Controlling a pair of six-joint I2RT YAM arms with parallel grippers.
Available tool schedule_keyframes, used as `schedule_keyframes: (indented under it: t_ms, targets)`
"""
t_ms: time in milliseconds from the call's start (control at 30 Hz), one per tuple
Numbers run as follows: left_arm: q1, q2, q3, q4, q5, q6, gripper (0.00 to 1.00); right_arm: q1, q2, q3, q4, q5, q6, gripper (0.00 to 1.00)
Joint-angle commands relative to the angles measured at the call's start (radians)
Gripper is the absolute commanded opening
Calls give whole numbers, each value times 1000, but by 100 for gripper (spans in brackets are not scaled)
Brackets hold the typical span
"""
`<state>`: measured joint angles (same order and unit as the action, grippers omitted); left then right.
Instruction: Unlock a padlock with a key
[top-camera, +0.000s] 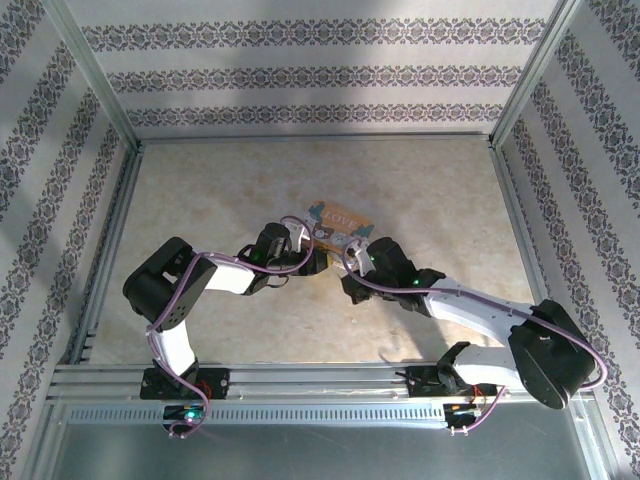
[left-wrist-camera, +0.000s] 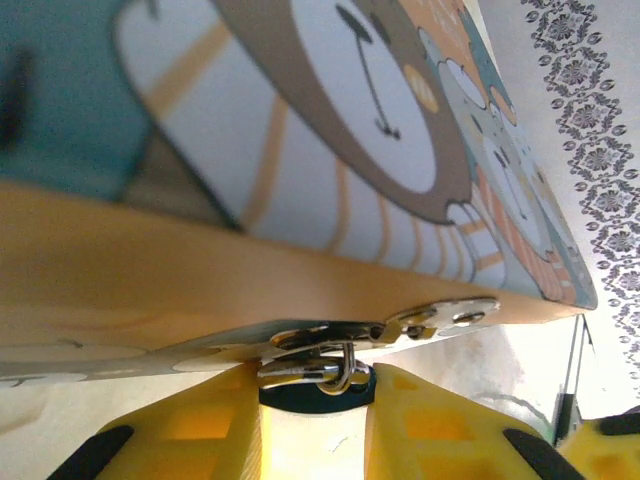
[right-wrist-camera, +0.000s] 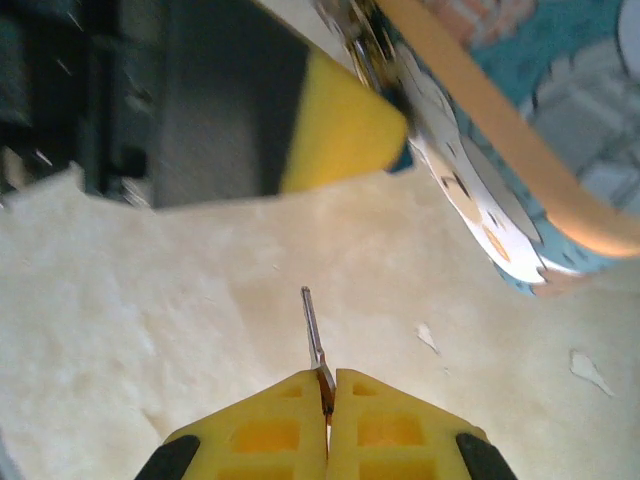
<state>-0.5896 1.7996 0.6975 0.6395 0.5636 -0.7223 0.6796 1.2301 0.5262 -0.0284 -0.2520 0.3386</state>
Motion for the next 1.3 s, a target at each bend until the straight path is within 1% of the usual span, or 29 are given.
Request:
schedule_keyframes:
  t_ms: [0,67,167,367,600,800,1033,1267]
  targets:
    - [-18,-48,8,57,45,-52,23,23,-15,-55,104,95,-45,0]
    - [-19,-52,11,49,48,-60,22,35,-4,-80,150,112,-51,0]
    - [-22,-60,21,18,53,-65,18,55,20,-101,205,140,-68,0]
    - [-27,-72,42,-37,51,-61,18,70,74,-126,301,170,-88,0]
    - [-30,-72,47,-40,50,-81,18,102,147,-108,360,245,-105,0]
    - [-30,-70,51,-52,53,-81,17,109,192,-95,406,271,-101,0]
    - [-30,-69,49,-55,48,-79,17,113,204,-95,434,290,-92,0]
    - [-30,-70,46,-54,48,-78,17,114,180,-102,458,295,-83,0]
